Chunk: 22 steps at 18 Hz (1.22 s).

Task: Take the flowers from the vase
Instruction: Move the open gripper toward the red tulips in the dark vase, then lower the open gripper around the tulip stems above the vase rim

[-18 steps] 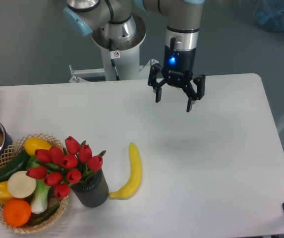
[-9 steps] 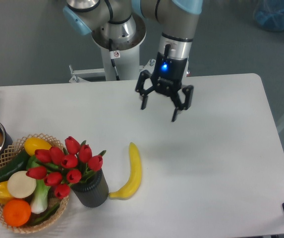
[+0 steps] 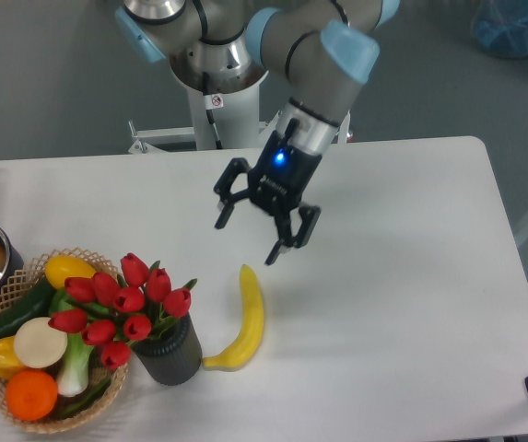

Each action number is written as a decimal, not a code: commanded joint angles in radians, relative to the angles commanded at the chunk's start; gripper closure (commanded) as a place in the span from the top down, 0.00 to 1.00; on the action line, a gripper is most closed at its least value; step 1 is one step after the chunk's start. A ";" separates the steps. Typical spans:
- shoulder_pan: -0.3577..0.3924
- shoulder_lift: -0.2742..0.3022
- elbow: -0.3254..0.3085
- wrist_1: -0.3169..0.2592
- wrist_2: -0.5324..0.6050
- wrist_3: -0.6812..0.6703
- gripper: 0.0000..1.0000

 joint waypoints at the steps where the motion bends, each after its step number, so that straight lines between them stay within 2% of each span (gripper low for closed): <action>1: -0.006 -0.011 0.000 0.008 -0.026 0.003 1.00; 5: -0.054 -0.058 0.020 0.063 -0.040 0.006 1.00; 10: -0.098 -0.112 0.072 0.063 -0.060 0.005 1.00; 17: -0.101 -0.183 0.152 0.063 -0.123 0.000 1.00; 22: -0.126 -0.203 0.156 0.063 -0.125 0.000 1.00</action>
